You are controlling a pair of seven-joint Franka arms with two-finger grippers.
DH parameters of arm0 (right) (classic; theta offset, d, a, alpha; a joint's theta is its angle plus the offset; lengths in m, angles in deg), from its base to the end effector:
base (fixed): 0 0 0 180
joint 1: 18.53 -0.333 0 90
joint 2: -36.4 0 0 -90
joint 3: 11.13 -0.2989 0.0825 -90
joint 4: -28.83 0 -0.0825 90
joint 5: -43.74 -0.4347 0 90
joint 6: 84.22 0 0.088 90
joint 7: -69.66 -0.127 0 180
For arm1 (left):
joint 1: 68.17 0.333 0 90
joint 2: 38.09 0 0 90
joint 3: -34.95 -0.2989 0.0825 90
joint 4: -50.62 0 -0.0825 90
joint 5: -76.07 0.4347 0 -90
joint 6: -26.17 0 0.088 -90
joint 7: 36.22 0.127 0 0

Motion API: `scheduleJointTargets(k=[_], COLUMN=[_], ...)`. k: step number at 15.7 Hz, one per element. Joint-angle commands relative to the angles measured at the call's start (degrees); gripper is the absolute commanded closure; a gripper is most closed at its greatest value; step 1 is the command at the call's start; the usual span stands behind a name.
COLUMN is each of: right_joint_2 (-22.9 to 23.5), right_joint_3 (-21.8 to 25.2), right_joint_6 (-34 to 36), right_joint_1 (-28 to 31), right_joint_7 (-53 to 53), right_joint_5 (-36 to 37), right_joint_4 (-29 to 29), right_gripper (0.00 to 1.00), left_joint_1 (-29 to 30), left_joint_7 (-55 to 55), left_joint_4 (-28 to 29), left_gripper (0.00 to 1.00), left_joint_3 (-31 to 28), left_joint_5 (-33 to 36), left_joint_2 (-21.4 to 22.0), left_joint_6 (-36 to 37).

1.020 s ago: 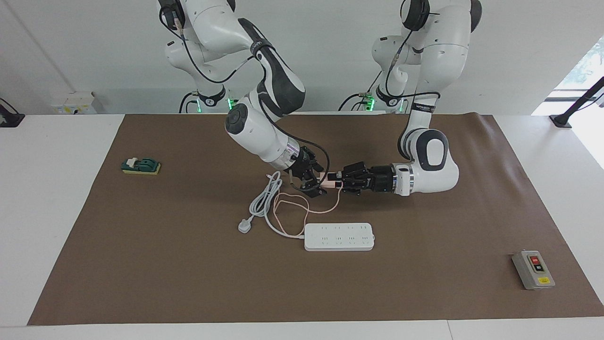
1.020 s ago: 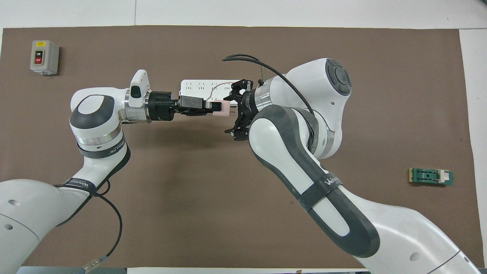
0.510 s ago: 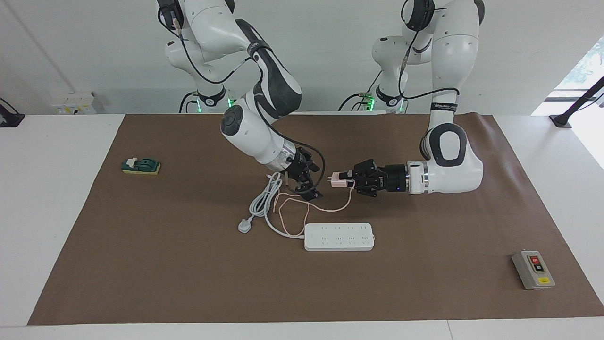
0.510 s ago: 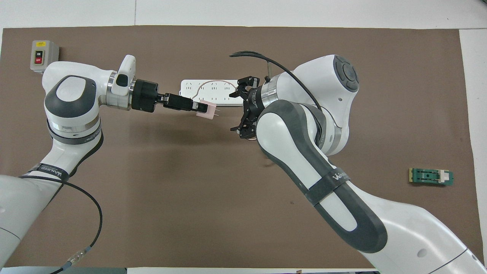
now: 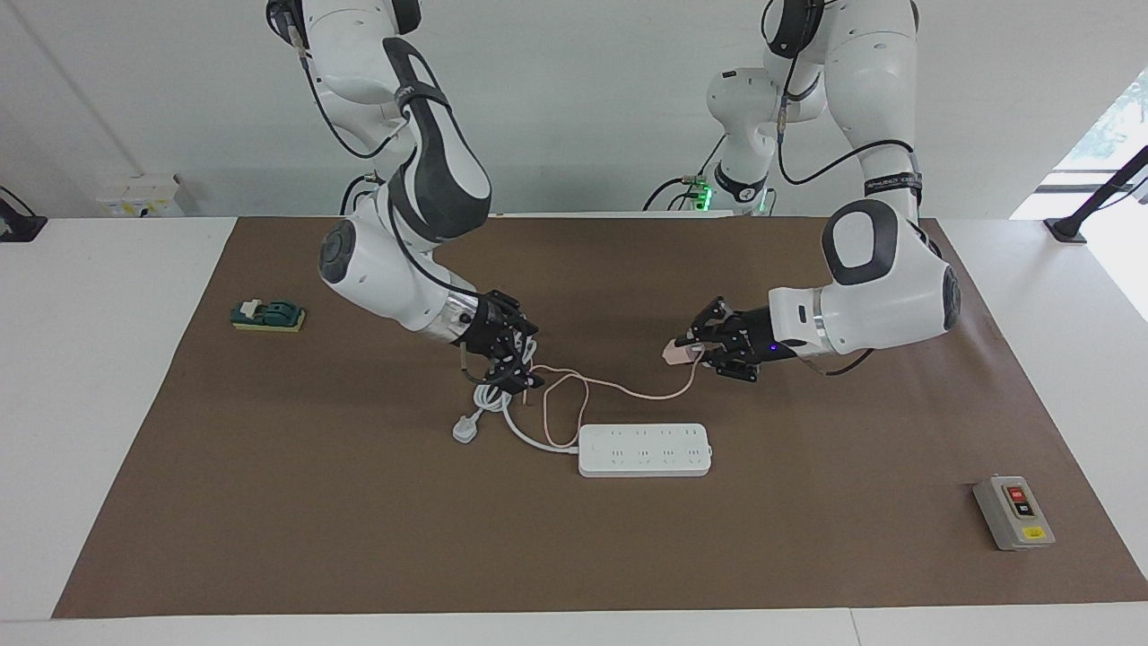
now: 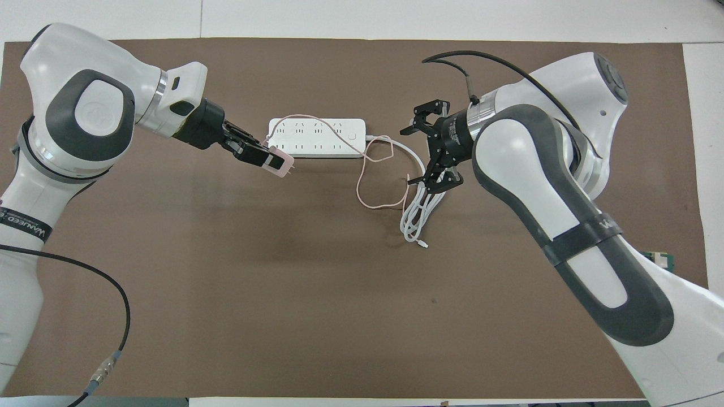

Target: Plug charger into power strip

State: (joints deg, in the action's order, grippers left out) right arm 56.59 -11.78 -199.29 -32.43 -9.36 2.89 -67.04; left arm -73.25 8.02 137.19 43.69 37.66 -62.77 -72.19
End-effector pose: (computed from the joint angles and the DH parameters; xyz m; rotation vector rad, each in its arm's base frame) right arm 0.6664 0.2249 0.3569 -1.9777 1.7430 0.6571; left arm 0.6677 -0.2238 0.3763 2.1948 -0.9638 -0.0232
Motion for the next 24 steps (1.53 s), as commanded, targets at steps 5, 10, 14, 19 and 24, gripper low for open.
scheduleJointTargets(k=[5,10,14,19,24], right_joint_2=[-5.25,-7.62,-10.61,-15.52,-18.52], right_joint_3=[-0.31,-0.23,-0.14,-0.22,-0.23], right_joint_6=[6.87,12.15,15.75,17.43,17.52], right_joint_1=[7.47,11.87,14.95,15.66,15.75], right_joint_7=[14.14,28.28,40.76,54.13,66.00], right_joint_5=[8.49,16.92,23.43,30.89,34.33], right_joint_4=[-3.63,-3.19,-2.49,-2.49,-2.84], right_gripper=[0.00,0.00,0.00,0.00,0.00], left_joint_1=[-3.53,-6.69,-7.40,-7.57,-7.84], left_joint_7=[21.03,26.33,28.09,34.13,34.94], left_joint_4=[-3.87,-3.87,-9.30,-16.78,-16.52], left_gripper=[1.00,1.00,1.00,1.00,1.00], left_joint_3=[-0.22,-0.22,0.84,1.98,1.98], left_joint_5=[19.05,27.06,33.49,36.47,38.14], left_joint_2=[-1.16,-1.25,-5.02,-11.96,-12.50], left_joint_6=[-3.85,-9.30,-8.61,-9.57,-10.72])
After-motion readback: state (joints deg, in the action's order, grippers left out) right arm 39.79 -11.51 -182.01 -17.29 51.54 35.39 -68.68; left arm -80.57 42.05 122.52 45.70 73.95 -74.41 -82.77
